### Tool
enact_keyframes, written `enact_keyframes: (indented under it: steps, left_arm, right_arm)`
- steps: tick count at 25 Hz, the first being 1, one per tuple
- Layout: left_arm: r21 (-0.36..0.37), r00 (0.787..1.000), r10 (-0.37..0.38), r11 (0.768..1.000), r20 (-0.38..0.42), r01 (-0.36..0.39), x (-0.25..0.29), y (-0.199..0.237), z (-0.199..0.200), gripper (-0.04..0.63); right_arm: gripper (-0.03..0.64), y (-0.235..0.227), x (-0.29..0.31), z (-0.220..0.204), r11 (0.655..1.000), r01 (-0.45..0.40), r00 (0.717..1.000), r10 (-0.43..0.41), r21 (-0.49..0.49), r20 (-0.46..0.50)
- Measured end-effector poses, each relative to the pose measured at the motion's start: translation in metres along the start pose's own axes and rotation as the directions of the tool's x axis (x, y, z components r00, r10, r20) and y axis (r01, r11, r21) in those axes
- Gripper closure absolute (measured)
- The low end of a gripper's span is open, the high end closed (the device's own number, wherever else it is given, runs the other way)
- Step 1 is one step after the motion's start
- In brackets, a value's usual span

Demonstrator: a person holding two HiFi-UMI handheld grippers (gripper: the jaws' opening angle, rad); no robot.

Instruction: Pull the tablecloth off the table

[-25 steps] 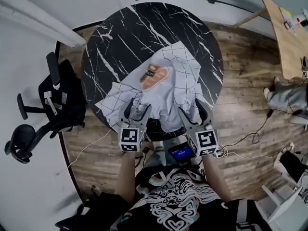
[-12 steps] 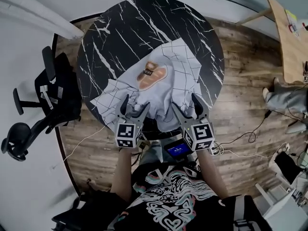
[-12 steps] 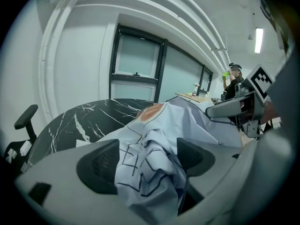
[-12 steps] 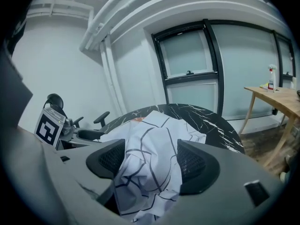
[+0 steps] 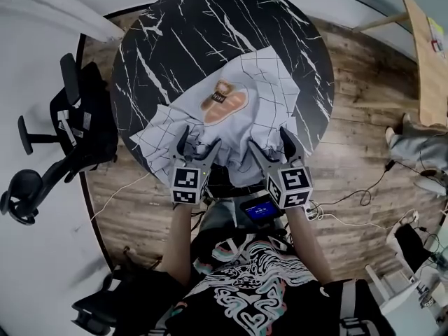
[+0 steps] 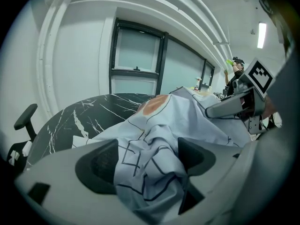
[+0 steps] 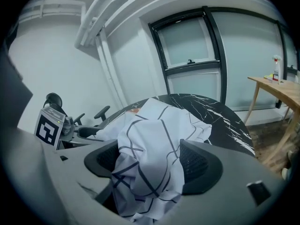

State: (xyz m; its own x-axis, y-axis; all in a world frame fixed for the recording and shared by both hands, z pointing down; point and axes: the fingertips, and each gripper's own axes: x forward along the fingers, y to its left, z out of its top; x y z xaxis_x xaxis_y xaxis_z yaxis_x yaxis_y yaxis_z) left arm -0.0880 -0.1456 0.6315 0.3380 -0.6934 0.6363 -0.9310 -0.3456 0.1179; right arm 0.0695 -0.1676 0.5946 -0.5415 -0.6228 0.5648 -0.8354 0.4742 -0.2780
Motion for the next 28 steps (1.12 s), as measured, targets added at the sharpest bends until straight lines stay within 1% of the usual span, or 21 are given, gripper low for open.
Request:
enact_keyframes:
  steps: [6,7,10,12,14,18,23,28]
  left_arm:
    - [-0.023,1.0,-0.01,1.0,-0.023,0.009,0.004,-0.001,-0.006,0.199]
    - [-0.015,1.0,-0.01,1.0,-0.029,0.009,0.005,-0.001,-0.007,0.199]
    - [0.049,0.999,0.002,0.999,-0.036,0.0,0.009,-0.003,-0.008,0.195]
    - [0.067,0.999,0.006,0.998,-0.044,-0.003,0.012,-0.004,-0.009,0.195]
    - [0.06,0.998,0.0,0.998,-0.057,0.004,0.015,-0.005,-0.011,0.199]
    - [0.025,0.995,-0.031,0.999,-0.094,0.033,0.019,-0.005,-0.018,0.204]
    - [0.029,0.994,-0.046,0.998,-0.104,0.049,0.022,-0.007,-0.021,0.206]
    - [0.015,0.99,-0.077,0.997,-0.122,0.079,0.026,-0.008,-0.025,0.215]
  right_arm:
    - [0.256,0.001,0.005,-0.008,0.999,-0.022,0.999,0.023,0.029,-0.023]
    - [0.256,0.001,0.006,-0.008,0.999,-0.025,0.999,0.025,0.028,-0.023]
    - [0.256,0.001,0.008,-0.011,0.999,-0.03,0.999,0.03,0.019,-0.033]
    - [0.256,0.0,0.01,-0.012,0.999,-0.033,0.999,0.034,0.02,-0.04]
    - [0.256,-0.001,0.011,-0.014,0.999,-0.033,0.998,0.034,0.02,-0.046]
    - [0.256,-0.001,0.012,-0.017,0.999,-0.029,0.998,0.03,0.026,-0.056]
    - [0.256,-0.002,0.015,-0.021,1.0,-0.012,0.997,0.014,0.029,-0.071]
    - [0.256,-0.004,0.017,-0.025,0.997,0.02,0.997,-0.015,0.073,-0.077]
